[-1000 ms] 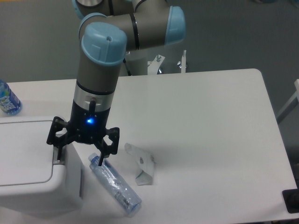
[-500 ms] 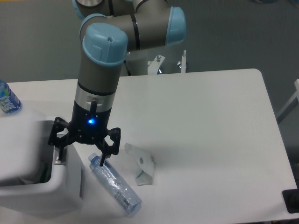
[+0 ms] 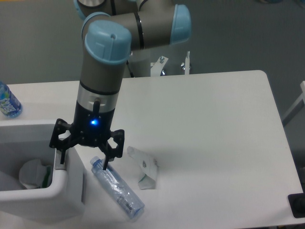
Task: Open the trash can
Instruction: 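Lift the gripper to swing the white bin lid open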
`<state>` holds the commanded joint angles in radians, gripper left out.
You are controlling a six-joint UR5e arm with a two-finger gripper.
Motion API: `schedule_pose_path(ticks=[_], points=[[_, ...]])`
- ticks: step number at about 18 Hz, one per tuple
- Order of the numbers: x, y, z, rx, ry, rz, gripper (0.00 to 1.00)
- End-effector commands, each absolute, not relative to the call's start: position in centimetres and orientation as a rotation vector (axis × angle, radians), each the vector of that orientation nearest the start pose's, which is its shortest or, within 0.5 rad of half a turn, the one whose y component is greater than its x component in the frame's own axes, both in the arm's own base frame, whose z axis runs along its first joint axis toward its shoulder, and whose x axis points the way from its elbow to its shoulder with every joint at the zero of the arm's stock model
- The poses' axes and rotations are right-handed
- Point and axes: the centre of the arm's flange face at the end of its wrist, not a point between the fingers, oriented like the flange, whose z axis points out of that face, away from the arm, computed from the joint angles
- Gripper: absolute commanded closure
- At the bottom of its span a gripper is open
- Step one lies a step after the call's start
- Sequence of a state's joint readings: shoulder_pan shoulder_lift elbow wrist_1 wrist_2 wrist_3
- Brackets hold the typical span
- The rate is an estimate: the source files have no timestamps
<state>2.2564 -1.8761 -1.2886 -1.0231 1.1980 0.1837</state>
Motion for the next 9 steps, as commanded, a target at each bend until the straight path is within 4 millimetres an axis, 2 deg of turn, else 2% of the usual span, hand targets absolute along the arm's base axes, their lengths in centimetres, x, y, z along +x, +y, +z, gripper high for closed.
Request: schedule_pose_path(ticks=[2,9], points=[[-29.3,59.5,53.2,-2.499,-0.429,-0.051,0.0],[-32.4,56.1,50.1,-2.827,-0.172,0.244,0.0]])
